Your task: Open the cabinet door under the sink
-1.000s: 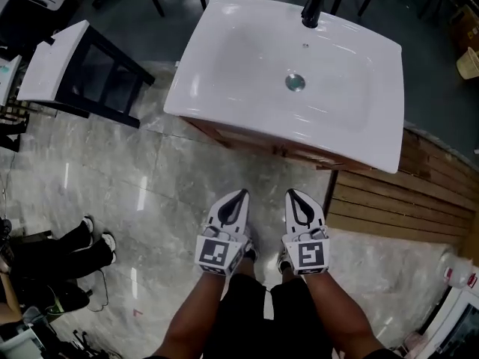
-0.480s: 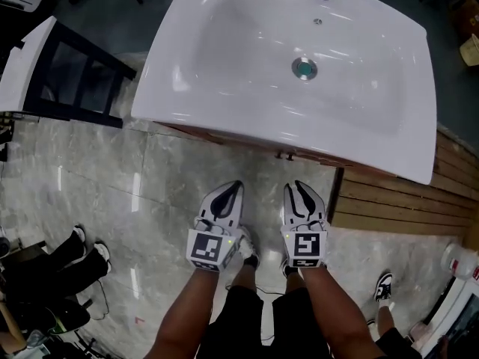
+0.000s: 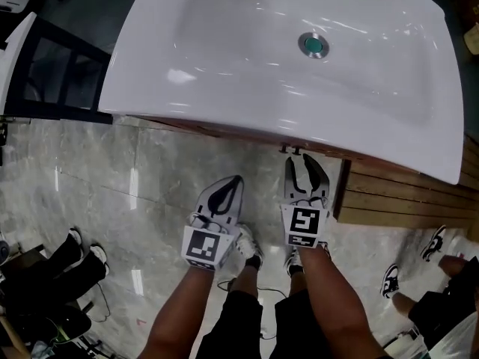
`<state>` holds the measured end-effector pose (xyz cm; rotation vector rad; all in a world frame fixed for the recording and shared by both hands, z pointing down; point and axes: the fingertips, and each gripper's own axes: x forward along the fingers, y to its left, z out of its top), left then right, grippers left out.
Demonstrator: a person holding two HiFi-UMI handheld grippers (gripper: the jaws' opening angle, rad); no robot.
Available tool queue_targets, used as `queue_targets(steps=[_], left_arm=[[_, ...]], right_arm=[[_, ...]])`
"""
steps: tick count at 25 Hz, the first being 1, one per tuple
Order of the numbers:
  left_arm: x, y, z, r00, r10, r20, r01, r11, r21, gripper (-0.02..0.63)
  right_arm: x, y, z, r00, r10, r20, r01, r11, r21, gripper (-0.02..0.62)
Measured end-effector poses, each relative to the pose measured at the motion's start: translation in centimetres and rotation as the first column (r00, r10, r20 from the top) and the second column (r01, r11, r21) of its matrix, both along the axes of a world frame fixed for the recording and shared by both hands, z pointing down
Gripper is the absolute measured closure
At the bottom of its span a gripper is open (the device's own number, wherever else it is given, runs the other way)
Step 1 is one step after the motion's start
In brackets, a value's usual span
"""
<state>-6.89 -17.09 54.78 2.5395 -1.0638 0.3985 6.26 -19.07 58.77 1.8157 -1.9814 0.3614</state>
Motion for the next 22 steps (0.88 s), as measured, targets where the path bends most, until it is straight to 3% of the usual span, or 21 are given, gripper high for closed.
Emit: queue_targets(steps=[10, 22], left_arm=[[0.3, -0.3, 1.8, 1.0, 0.012, -0.027, -0.012, 1.0, -0.004, 0.583], [-0.3, -0.2, 2.4, 0.999, 0.046, -0.017, -0.046, 0.999, 0.009, 0.583]], right_arm=[[0.5, -1.3, 1.3, 0.99, 0.138, -0.002, -0.138, 0.99, 0.0, 0.466], [0.3, -1.4, 1.6, 0.987, 0.158, -0.003, -0.158, 0.987, 0.031, 0.493]])
